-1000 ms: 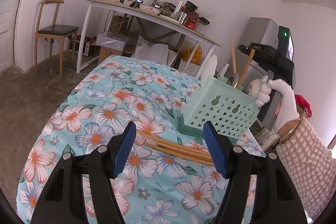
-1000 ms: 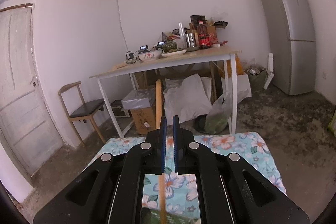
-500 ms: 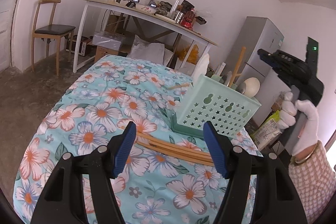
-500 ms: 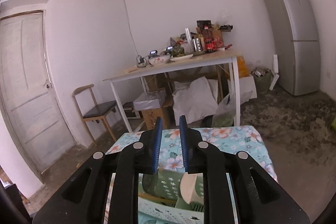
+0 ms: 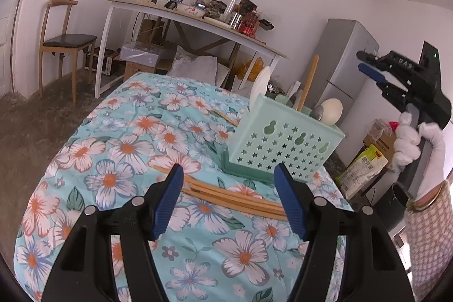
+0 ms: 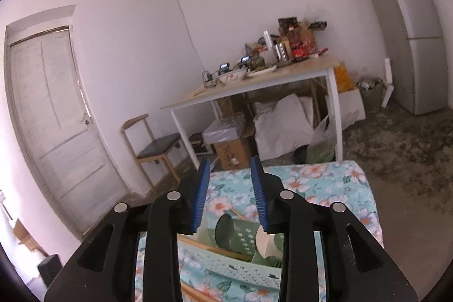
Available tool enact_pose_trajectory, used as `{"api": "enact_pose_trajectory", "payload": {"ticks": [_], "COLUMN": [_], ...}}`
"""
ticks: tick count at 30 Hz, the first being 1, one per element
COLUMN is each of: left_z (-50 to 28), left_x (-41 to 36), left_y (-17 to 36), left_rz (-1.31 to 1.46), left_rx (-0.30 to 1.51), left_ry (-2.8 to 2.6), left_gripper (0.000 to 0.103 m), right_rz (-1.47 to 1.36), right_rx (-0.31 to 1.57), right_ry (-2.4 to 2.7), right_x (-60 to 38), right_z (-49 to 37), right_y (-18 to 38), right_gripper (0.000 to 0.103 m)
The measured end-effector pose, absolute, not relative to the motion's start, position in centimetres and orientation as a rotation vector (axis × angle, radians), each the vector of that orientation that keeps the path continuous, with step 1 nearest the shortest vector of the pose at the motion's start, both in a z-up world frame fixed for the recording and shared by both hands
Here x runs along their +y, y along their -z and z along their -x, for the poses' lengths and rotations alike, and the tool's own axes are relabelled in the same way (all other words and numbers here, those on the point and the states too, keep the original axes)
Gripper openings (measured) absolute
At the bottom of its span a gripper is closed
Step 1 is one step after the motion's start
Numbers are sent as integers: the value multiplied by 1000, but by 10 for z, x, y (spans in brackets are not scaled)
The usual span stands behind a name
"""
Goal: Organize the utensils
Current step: 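Lower the chopstick into the green holder and open the right tool, then grasp a wooden chopstick lying on the bedspread with the right tool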
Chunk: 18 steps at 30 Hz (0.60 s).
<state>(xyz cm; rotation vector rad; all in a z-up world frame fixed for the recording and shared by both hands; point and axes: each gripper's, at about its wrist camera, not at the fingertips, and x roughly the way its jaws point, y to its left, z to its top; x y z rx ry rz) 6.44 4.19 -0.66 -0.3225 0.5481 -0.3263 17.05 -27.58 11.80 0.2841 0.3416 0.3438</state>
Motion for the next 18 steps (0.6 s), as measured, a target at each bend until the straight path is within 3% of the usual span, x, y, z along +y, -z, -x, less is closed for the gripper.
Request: {"api": "enact_pose_trajectory", "payload": {"ticks": [7,12,18], "left_z": [-78,-93,-98], "left_x": [36,36,37], "left_y": [38,72,89], "left_rz": [316,425,484], "left_rx": [650,745,756], "left_ry": [381,535,627], "left_gripper": [64,64,64], "right_rz": [-103,139,250], "right_rx": [523,727,1057], "right_ry": [-409,-498,-614], "right_x": [-266,-233,-184], "right_z": [-202,-276,-399], "right_y": [-136,-146,-98], "right_gripper": [40,48,48]}}
